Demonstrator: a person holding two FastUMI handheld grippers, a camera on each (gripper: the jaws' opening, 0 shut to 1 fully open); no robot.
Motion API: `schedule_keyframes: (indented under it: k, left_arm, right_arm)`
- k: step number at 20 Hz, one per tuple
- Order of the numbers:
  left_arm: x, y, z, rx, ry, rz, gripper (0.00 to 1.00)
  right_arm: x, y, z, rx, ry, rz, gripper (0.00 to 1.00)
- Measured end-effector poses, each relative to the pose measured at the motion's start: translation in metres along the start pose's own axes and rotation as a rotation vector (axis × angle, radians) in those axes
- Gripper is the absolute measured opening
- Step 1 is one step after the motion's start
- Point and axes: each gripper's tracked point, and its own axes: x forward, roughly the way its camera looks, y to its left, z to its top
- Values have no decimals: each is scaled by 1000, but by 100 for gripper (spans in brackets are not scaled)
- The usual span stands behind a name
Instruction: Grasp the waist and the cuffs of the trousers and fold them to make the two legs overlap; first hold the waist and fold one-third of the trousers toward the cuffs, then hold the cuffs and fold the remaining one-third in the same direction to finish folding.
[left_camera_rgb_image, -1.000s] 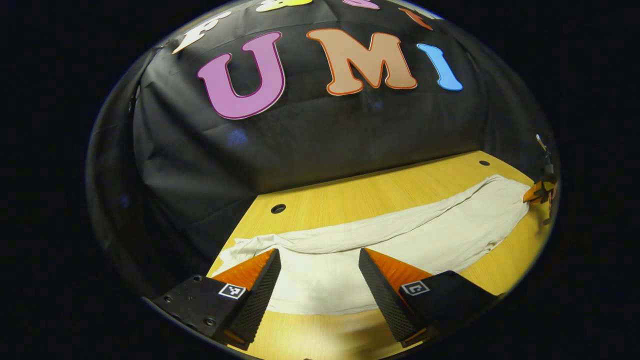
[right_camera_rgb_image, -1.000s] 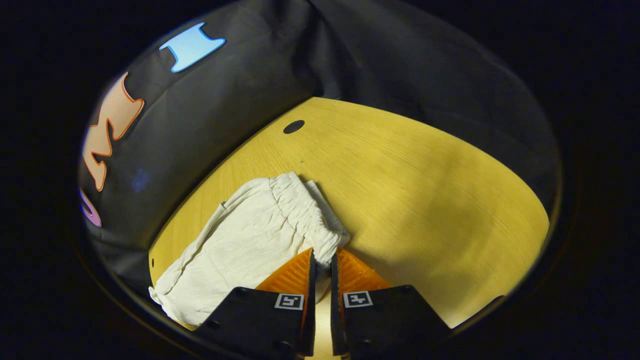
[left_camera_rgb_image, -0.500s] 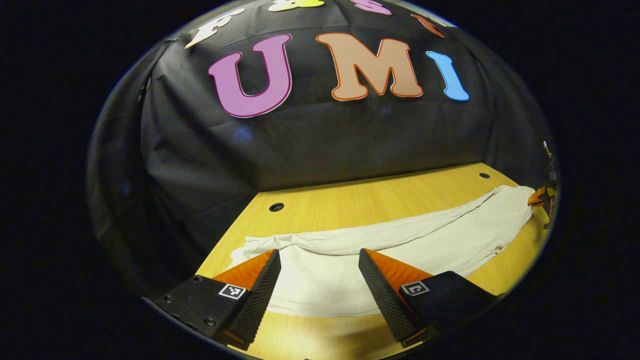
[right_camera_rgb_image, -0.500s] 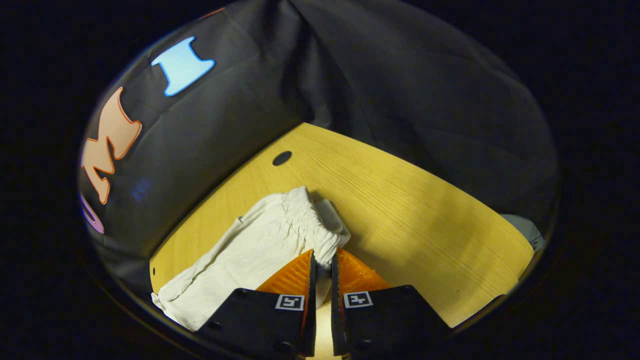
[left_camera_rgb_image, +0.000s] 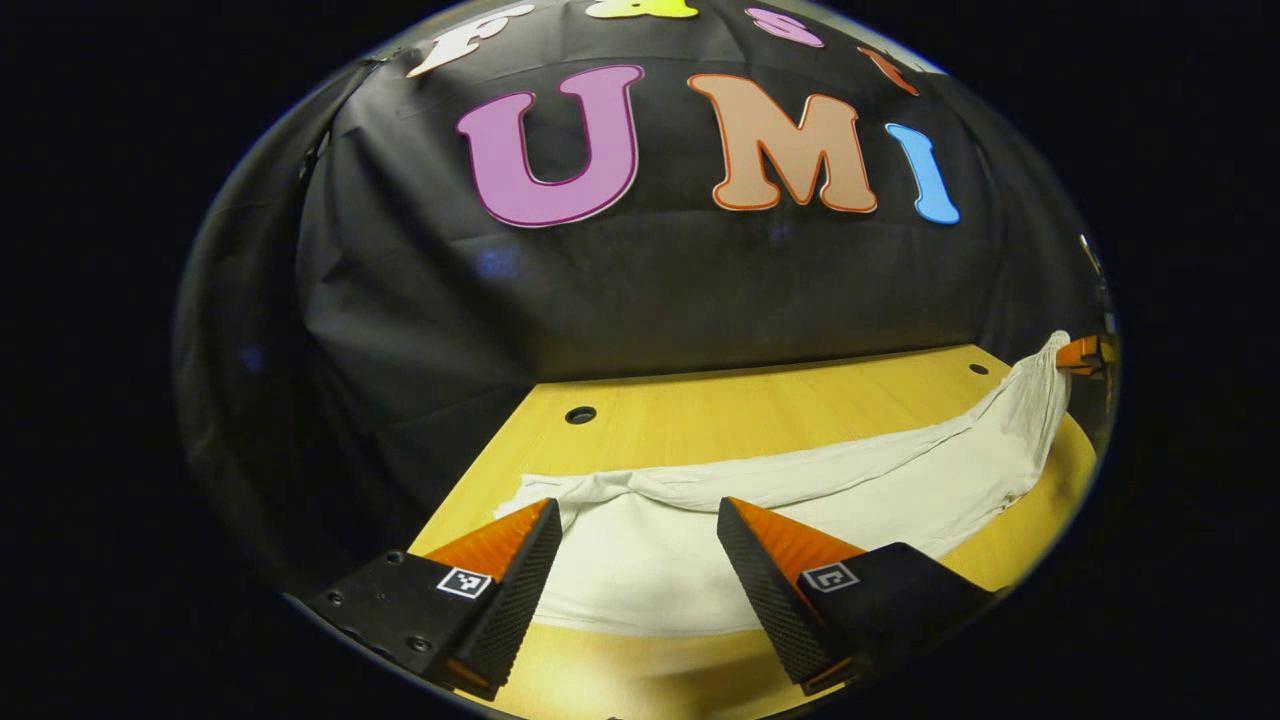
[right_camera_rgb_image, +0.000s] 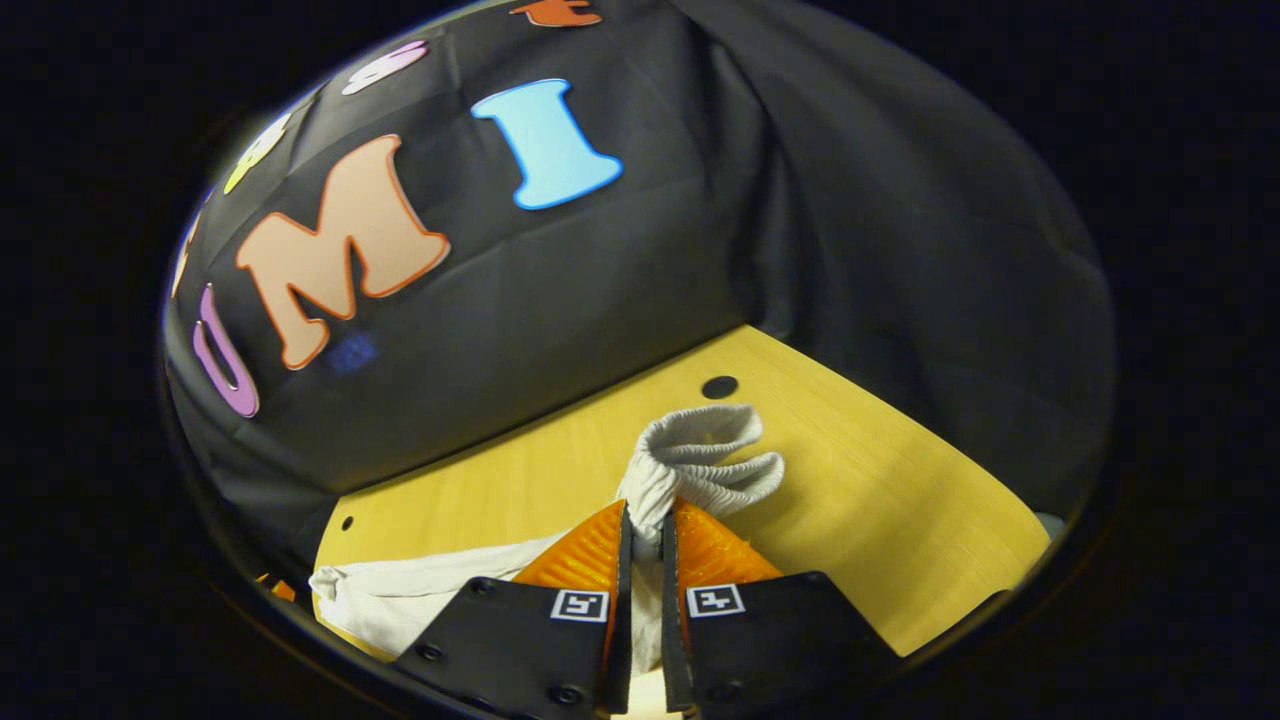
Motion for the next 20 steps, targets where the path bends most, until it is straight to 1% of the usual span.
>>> schedule_keyframes:
  k: [3,7,11,12,16,20]
  left_arm:
    - [-3,27,-3,-15,1,15,96]
    - [-7,63,-13,-15,13,36,96]
    - [-8,92,-23,-30,25,53,96]
    - [-9,99,-26,-32,29,57,96]
    - [-10,123,-36,-36,42,70,96]
    - [-8,142,-45,-36,56,71,96]
  right_arm:
    - [-15,5,23,-52,-23,46,14]
    - [-29,10,44,-102,-46,104,15]
    - [-43,13,52,-151,-50,147,15]
    - [-38,14,46,-162,-50,158,15]
    - [-39,19,47,-221,-49,213,15]
    - [-41,21,45,-309,-29,266,14]
